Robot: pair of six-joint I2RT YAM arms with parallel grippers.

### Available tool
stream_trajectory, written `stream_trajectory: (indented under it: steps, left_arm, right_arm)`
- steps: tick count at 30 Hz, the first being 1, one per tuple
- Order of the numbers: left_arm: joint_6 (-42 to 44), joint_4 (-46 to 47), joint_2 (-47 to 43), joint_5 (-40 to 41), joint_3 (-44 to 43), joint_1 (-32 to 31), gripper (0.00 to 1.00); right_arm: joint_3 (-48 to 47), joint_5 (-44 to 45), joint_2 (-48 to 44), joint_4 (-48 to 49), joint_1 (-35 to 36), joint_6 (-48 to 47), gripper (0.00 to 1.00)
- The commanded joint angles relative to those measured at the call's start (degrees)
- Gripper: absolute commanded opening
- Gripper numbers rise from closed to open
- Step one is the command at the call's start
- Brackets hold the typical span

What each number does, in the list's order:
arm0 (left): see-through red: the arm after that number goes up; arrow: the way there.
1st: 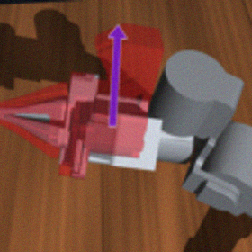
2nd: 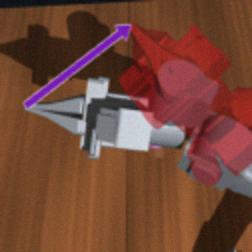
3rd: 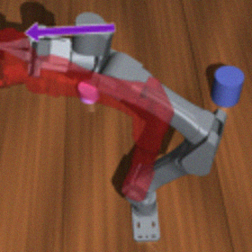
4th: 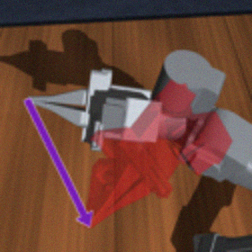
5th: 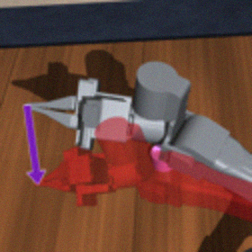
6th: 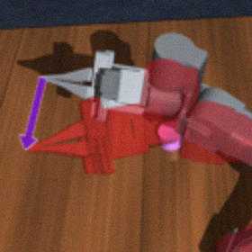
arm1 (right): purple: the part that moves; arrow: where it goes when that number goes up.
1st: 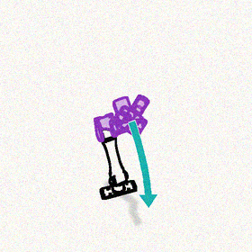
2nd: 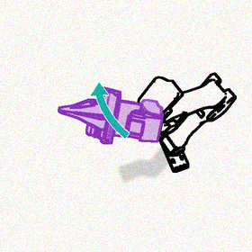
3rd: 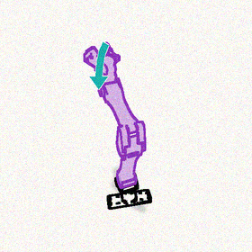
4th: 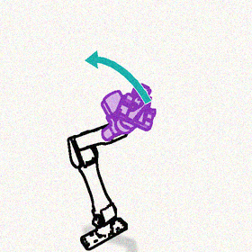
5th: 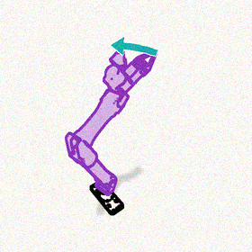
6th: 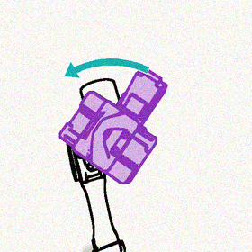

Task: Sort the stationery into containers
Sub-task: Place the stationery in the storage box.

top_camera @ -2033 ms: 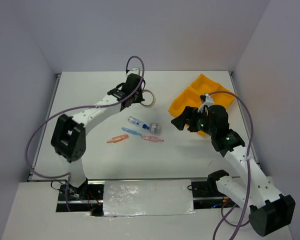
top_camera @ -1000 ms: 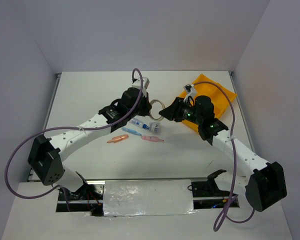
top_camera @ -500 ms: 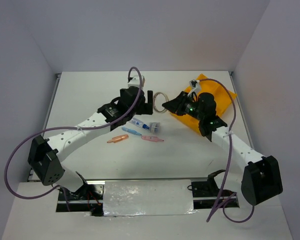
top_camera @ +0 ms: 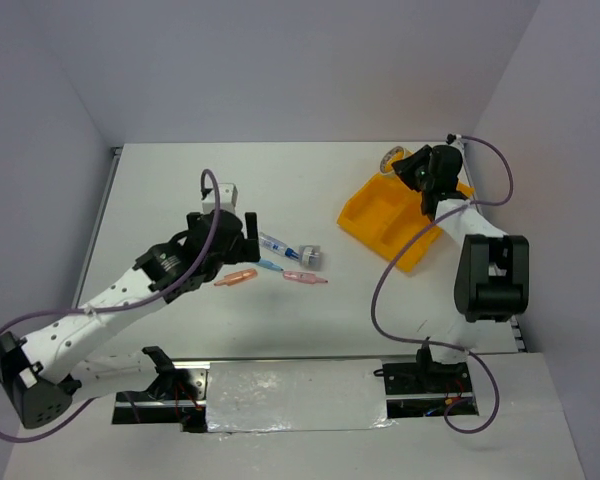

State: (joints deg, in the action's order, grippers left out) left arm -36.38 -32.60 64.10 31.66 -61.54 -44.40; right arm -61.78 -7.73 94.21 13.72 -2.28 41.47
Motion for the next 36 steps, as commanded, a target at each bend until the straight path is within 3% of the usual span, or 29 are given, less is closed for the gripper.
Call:
stream_trajectory:
  steps: [1,7,16,19,20,25,28,30,31,32,33,36]
  left_arm:
    - [-0.1,-0.2,-4.7,-2.2,5.4,-1.1,0.99]
    - [-0.4,-0.9,-8.5,-6.8,8.4,-3.1,0.99]
    - [1.2,1.0,-9.0,-9.0,7.6,-4.4,0.99]
    - [1.2,0.5,-8.9,-9.2,7.5,-4.5,0.99]
    - [1.2,0.6,-9.1,-9.5,7.6,-4.6,0.99]
    - [1.5,0.7,-10.8,-10.5,8.0,-5.2,0.99]
    - [2.0,-0.1,-11.5,-10.9,7.4,-5.3,0.99]
    - [2.3,-0.4,-12.4,-11.3,7.1,-5.4,0.99]
    - [2.4,-0.3,-12.7,-11.4,7.2,-5.4,0.99]
    - [2.5,-0.1,-13.3,-11.4,7.2,-5.5,0.99]
    - [2.6,0.0,-13.6,-11.8,7.4,-5.5,0.99]
    - [2.6,0.3,-13.9,-12.1,7.7,-5.5,0.99]
  right_arm:
    - [-5.6,1.5,4.6,0.8,-1.9,2.1,0.03]
    - [-12.4,-0.6,11.6,-0.7,-5.0,1.2,0.06]
    - [-14.9,-3.5,15.4,-2.0,-7.6,-0.2,0.12]
    - [-16.4,-5.2,16.9,-2.7,-7.9,-1.0,0.18]
    - [-16.8,-5.5,17.7,-2.8,-7.9,-1.4,0.26]
    - [-19.9,-8.8,20.1,-4.0,-7.9,-2.3,0.28]
    - [-20.6,-8.8,20.4,-5.1,-8.0,-2.4,0.41]
    - [-21.4,-8.5,20.5,-6.3,-8.0,-2.7,0.56]
    - [-21.7,-7.8,20.5,-7.8,-7.9,-2.8,0.69]
    - [-21.8,-7.6,20.3,-8.1,-8.1,-3.0,0.76]
    - [-21.9,-7.4,20.0,-8.7,-8.1,-3.0,0.95]
    - [-22.2,-7.2,18.6,-9.3,-8.1,-3.2,1.0]
